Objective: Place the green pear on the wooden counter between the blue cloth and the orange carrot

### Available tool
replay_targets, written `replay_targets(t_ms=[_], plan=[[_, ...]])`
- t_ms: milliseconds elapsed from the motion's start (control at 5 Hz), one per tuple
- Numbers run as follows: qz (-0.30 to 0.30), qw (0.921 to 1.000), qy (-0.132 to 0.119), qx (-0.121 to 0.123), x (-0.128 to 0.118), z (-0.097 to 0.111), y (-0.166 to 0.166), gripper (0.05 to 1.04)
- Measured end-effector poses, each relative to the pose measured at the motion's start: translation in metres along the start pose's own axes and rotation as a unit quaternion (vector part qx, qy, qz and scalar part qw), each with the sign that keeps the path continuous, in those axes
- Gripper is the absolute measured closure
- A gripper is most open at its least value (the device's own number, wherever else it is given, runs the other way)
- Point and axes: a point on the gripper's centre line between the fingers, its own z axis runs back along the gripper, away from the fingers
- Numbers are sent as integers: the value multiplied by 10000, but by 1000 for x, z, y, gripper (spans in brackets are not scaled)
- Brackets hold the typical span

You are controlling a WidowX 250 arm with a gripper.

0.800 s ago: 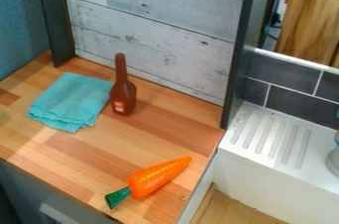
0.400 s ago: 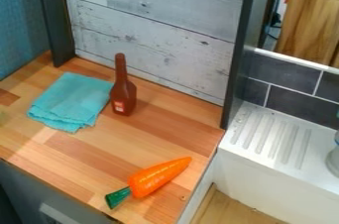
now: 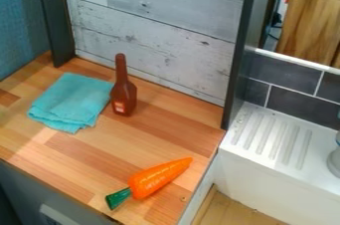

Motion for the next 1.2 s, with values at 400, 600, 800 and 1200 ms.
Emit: replay_targets(t_ms=[400,600,800,1200], plan=[[-308,9989,335,-81,12,-38,-15,83],[-262,9980,568,113,7,-48,-8,83],[-147,9979,572,253,11,-45,0,83],[-88,9981,593,150,12,-58,10,83]])
